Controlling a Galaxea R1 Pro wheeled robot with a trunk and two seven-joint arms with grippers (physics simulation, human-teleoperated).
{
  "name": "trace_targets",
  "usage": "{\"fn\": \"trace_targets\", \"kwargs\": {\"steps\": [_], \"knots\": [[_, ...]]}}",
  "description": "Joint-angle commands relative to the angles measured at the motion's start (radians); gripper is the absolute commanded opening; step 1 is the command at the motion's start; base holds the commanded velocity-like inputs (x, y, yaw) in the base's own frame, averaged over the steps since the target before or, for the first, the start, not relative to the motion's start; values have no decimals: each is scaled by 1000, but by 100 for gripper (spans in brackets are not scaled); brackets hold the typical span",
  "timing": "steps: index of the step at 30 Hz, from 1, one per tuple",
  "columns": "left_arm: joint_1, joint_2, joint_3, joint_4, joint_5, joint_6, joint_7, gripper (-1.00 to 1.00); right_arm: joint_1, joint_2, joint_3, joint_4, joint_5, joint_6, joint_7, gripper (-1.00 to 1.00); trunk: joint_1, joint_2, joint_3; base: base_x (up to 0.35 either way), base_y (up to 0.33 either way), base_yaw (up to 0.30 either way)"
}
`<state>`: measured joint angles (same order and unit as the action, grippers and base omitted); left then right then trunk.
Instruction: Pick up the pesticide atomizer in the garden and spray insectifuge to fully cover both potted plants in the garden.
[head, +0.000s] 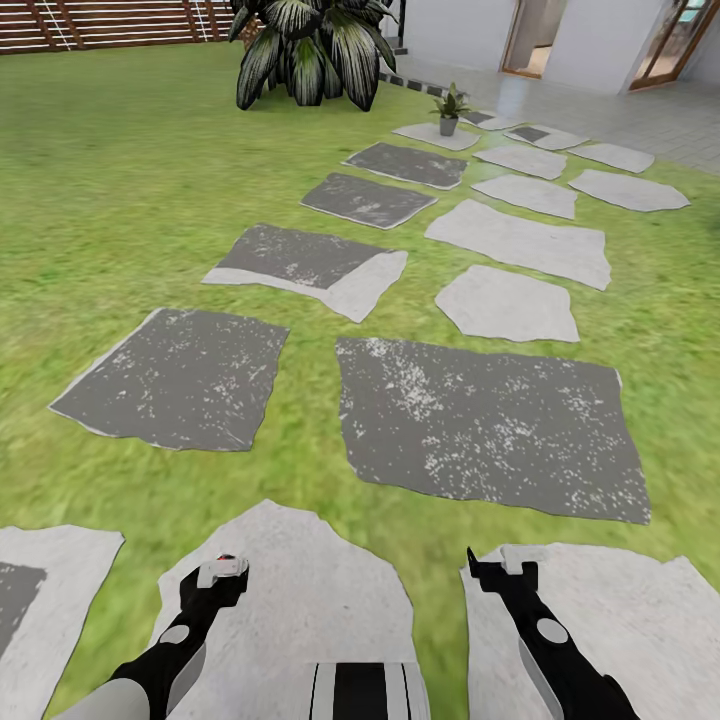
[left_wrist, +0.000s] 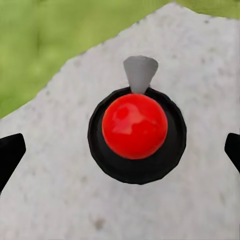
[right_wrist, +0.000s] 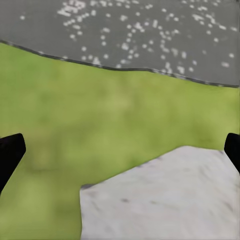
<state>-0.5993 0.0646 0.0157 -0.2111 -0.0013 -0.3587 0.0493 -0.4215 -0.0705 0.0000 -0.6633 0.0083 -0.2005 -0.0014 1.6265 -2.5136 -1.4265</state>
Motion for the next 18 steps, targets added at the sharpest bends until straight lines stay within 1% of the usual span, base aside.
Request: {"fn": "trace_targets", "kwargs": {"steps": [1, 18], "knots": [[0, 0, 1, 1, 0, -3, 1, 100, 0, 0, 0, 1, 1, -3, 0, 100, 0, 0, -1, 75, 0, 0], [0, 0, 1, 1, 0, -3, 1, 100, 0, 0, 0, 2, 1, -3, 0, 100, 0, 0, -1, 10, 0, 0]]}}
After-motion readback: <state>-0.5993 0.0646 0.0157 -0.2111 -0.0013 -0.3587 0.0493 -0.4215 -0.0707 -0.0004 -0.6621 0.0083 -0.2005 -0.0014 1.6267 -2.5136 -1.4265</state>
